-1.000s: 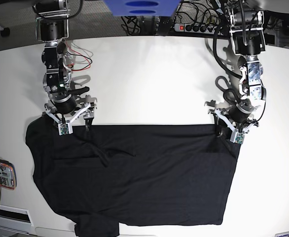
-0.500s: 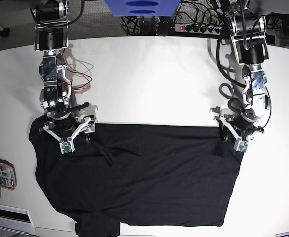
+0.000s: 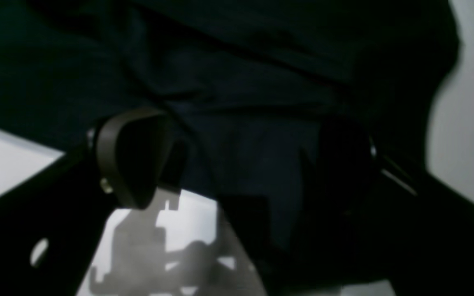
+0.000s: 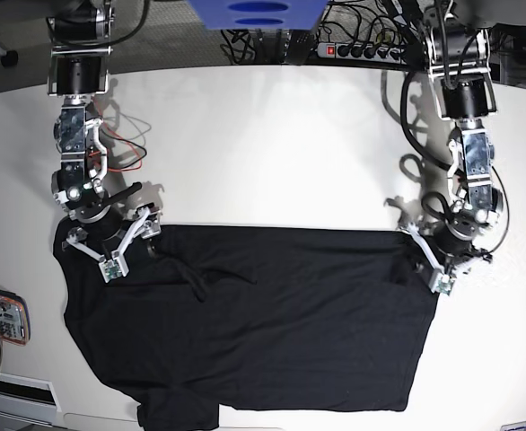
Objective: Fold the T-shirt properly
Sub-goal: 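Regrasp the folded edge with both grippers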
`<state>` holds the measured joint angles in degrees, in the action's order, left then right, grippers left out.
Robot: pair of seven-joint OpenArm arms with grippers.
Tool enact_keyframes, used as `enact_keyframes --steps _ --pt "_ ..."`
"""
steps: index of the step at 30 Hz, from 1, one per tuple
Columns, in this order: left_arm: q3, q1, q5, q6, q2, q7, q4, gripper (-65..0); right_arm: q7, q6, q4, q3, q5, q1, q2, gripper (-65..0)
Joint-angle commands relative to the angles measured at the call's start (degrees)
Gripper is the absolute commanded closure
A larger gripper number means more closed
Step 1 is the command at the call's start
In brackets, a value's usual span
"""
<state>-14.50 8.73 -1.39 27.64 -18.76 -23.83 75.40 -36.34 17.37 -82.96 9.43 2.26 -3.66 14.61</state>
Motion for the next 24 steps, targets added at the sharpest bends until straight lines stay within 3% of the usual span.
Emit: enact_keyframes --steps 1,10,14,21,24 --pt "-0.14 1.95 0.38 -0.17 -0.53 0.85 1.22 -25.5 1.74 0.00 -0.95 0.20 -0.37 -2.36 0.38 -56.5" --pt "-0.31 6.70 0.73 -0.43 -0.27 1.02 -7.40 -25.1 0.16 -0.09 8.72 0.20 -0.55 -13.17 0.03 -56.5" --pt "-0.31 9.25 0.99 -0.43 -0.27 1.29 -12.85 -24.9 0.51 -0.09 15.93 0.28 -0.55 -13.79 -1.64 -56.5" --pt "-0.31 9.16 1.08 -0.43 0.96 1.29 -16.98 -24.9 9.66 -0.18 31.31 0.28 -0.37 -13.61 -1.82 -56.5" --pt "-0.49 4.67 1.26 -0.43 0.96 1.29 -15.31 -24.8 9.92 -0.18 24.89 0.11 -0.37 -13.35 -1.82 -56.5"
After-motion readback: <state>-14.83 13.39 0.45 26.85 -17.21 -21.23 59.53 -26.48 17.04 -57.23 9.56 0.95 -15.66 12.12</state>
